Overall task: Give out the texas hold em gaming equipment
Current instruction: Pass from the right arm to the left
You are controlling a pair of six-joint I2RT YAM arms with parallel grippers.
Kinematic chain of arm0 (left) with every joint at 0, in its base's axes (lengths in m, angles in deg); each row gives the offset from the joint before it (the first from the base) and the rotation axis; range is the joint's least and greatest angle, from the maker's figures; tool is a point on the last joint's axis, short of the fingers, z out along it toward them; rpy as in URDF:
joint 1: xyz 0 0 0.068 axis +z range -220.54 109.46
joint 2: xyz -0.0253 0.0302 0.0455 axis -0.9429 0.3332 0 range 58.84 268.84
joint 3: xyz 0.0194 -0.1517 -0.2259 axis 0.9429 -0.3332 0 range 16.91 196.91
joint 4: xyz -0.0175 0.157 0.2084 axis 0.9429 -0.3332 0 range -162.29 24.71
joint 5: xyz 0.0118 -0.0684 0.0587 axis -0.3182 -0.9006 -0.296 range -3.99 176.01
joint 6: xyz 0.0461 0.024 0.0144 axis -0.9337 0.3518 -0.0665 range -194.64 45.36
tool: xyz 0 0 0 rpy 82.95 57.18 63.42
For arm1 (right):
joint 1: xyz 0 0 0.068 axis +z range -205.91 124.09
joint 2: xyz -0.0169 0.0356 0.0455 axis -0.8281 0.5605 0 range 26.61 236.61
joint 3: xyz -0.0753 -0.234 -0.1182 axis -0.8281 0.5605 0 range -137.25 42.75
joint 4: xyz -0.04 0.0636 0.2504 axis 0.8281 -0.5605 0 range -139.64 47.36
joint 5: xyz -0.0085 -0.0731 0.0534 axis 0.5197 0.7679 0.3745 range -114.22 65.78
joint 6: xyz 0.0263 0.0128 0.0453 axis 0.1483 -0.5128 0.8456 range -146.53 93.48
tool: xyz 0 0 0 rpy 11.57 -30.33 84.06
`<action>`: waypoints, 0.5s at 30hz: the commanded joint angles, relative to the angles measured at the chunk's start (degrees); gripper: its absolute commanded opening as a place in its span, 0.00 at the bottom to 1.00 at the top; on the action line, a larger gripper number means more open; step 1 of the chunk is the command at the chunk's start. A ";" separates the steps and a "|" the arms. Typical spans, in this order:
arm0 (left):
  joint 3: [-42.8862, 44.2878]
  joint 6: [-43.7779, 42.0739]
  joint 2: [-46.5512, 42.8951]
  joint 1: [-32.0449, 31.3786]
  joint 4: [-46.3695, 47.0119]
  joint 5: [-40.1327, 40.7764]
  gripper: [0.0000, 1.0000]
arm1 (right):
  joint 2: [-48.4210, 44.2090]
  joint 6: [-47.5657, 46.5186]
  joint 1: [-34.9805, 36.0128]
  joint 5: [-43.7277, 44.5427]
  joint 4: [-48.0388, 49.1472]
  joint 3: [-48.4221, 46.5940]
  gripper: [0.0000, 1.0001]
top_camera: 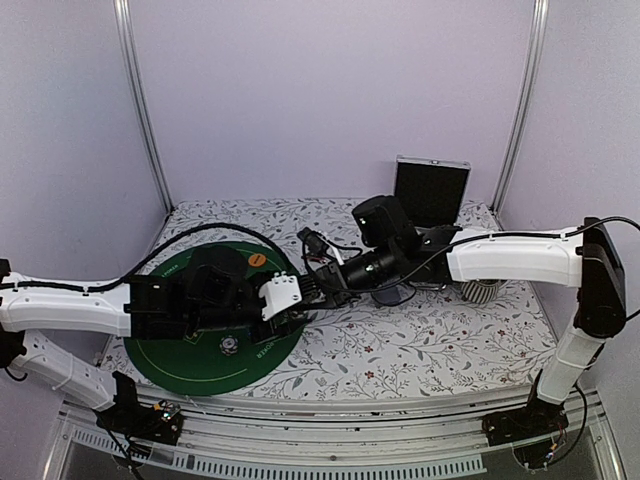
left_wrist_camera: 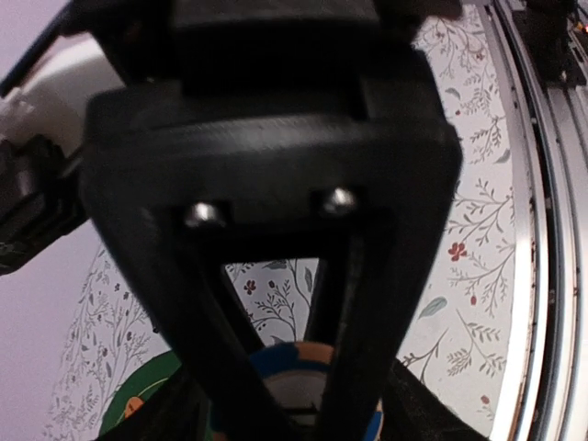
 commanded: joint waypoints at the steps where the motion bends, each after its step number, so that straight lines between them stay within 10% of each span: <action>1: -1.23 2.15 -0.52 0.21 6.66 0.74 0.67 | 1.22 0.57 0.60 -0.53 1.56 0.10 0.02; 15: -1.76 2.19 -0.83 0.94 1.41 0.37 0.50 | 0.47 1.14 0.53 0.44 1.60 -0.25 0.02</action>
